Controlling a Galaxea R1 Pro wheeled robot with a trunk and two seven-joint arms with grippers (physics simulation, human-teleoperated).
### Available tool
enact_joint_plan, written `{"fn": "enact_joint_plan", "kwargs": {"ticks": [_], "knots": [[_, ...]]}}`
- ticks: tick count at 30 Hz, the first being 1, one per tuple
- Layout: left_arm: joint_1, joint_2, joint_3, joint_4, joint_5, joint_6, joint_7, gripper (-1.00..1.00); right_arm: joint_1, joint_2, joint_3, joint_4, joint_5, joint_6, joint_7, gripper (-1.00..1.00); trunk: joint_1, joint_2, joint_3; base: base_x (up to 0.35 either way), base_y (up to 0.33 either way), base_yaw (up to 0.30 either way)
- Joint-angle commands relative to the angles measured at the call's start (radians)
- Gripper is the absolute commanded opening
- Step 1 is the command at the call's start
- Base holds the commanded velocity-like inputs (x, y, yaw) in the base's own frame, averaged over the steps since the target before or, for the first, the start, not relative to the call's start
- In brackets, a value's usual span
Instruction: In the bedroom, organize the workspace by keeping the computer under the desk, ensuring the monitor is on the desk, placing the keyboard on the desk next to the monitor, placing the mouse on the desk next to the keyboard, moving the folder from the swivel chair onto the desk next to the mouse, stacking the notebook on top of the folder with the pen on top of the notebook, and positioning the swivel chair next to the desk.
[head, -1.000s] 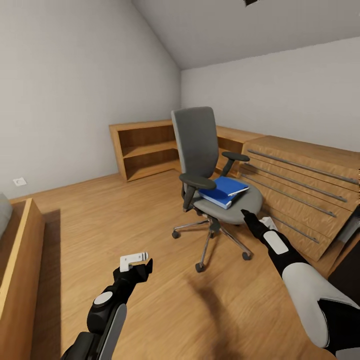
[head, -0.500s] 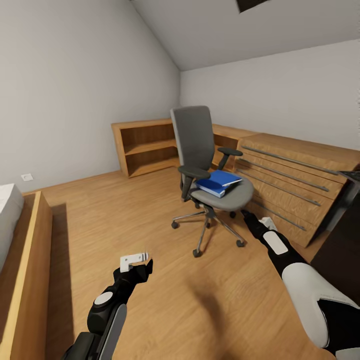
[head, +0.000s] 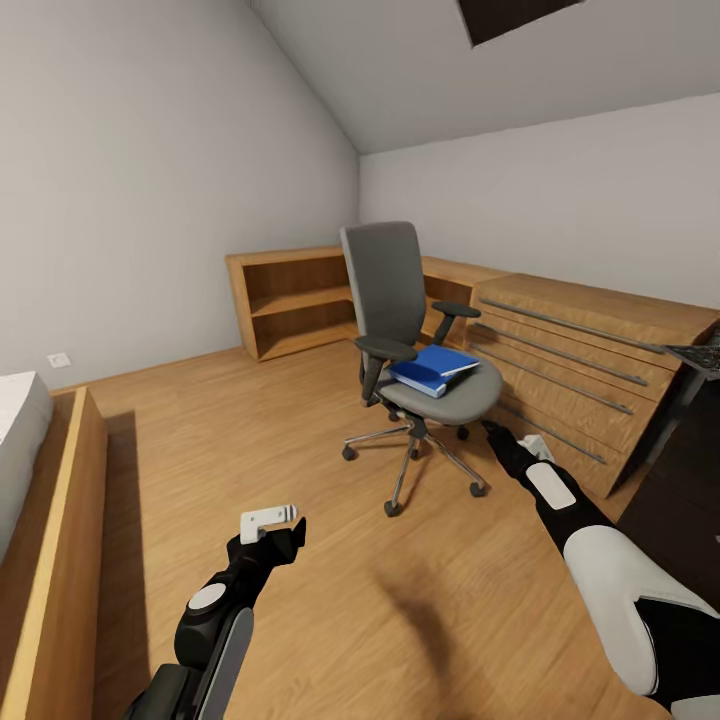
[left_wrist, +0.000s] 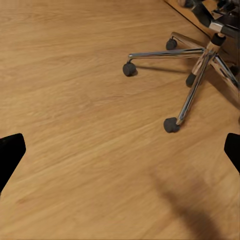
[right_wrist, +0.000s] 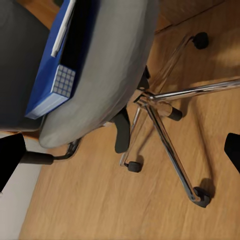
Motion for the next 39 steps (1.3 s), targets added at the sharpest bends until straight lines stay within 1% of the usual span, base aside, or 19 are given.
{"fn": "enact_joint_plan", "kwargs": {"ticks": [1,7,11,12,15,16,17,18,20,22,24,26,27,29,33,34,36,38,39], "knots": [[-0.001,0.000,-0.001,-0.001,0.011,0.004,0.009,1.00,0.000,0.000,-0.006,0.000,-0.004,0.006,0.004,1.00,-0.001,0.000,0.003,0.000,0.000,0.000],[-0.001,0.000,-0.001,0.000,0.010,0.004,0.010,1.00,0.000,0.000,-0.006,0.000,-0.003,0.005,0.003,1.00,-0.003,0.001,0.026,0.000,0.000,0.000],[-0.001,-0.002,-0.009,0.028,0.009,0.006,0.011,1.00,-0.001,0.000,-0.006,0.000,0.000,0.005,0.003,1.00,-0.005,0.002,0.042,0.000,0.000,0.000],[-0.001,-0.003,-0.014,0.067,0.009,0.007,0.012,1.00,0.000,0.000,-0.006,0.012,0.001,0.002,0.002,1.00,-0.006,0.002,0.046,0.000,0.000,0.000],[-0.001,-0.003,-0.014,0.072,0.009,0.008,0.012,1.00,0.005,0.000,-0.005,0.046,0.005,-0.018,0.002,1.00,-0.007,0.003,0.057,0.000,0.000,0.000],[-0.001,-0.003,-0.014,0.074,0.009,0.008,0.012,1.00,0.008,0.000,-0.005,0.066,0.010,-0.042,0.003,1.00,-0.007,0.003,0.061,0.000,0.000,0.000],[-0.001,-0.003,-0.016,0.077,0.009,0.007,0.012,1.00,0.109,0.003,-0.001,0.122,0.164,-0.234,0.002,1.00,-0.008,0.004,0.065,0.000,0.000,0.000],[-0.001,-0.003,-0.016,0.077,0.009,0.007,0.012,1.00,0.132,0.005,-0.001,0.124,0.207,-0.271,0.002,1.00,-0.008,0.004,0.069,0.000,0.000,0.000],[-0.001,-0.003,-0.016,0.077,0.009,0.007,0.012,1.00,0.153,0.010,-0.001,0.127,0.249,-0.311,0.001,1.00,-0.009,0.004,0.076,0.000,0.000,0.000],[-0.001,-0.003,-0.017,0.078,0.009,0.007,0.012,1.00,0.198,0.021,-0.001,0.143,0.319,-0.391,0.000,1.00,-0.010,0.005,0.084,0.000,0.000,0.000],[-0.001,-0.004,-0.017,0.082,0.009,0.006,0.012,1.00,0.228,0.027,-0.001,0.172,0.356,-0.450,-0.002,1.00,-0.011,0.005,0.092,0.000,0.000,0.000],[-0.001,-0.005,-0.019,0.091,0.009,0.006,0.014,1.00,0.246,0.030,-0.001,0.216,0.381,-0.510,-0.002,1.00,-0.012,0.006,0.100,0.000,0.000,0.000],[-0.001,-0.005,-0.029,0.110,0.009,0.005,0.015,1.00,0.255,0.032,-0.001,0.269,0.399,-0.569,-0.003,1.00,-0.012,0.006,0.104,0.000,0.000,0.000],[-0.001,-0.006,-0.056,0.144,0.008,0.004,0.017,1.00,0.261,0.040,0.000,0.341,0.423,-0.639,-0.003,1.00,-0.013,0.006,0.111,0.000,0.000,0.000],[-0.001,-0.001,-0.076,0.182,0.009,0.002,0.018,1.00,0.268,0.055,-0.001,0.430,0.450,-0.718,-0.004,1.00,-0.015,0.007,0.127,0.000,0.000,0.000],[-0.001,0.004,-0.078,0.255,0.008,0.001,0.018,1.00,0.289,0.059,-0.001,0.448,0.456,-0.738,-0.005,1.00,-0.015,0.008,0.131,0.000,0.000,-0.013],[-0.001,0.008,-0.079,0.323,0.008,-0.002,0.018,1.00,0.311,0.062,-0.001,0.453,0.457,-0.754,-0.005,1.00,-0.016,0.008,0.138,0.000,0.000,-0.033],[-0.001,0.011,-0.080,0.454,0.008,-0.040,0.018,1.00,0.339,0.072,-0.001,0.458,0.459,-0.779,-0.004,1.00,-0.021,0.016,0.145,0.000,0.000,-0.020],[-0.001,0.016,-0.078,0.706,0.009,-0.258,0.025,1.00,0.395,0.094,-0.001,0.460,0.460,-0.793,-0.005,1.00,-0.025,0.023,0.148,0.000,0.000,-0.003]]}}
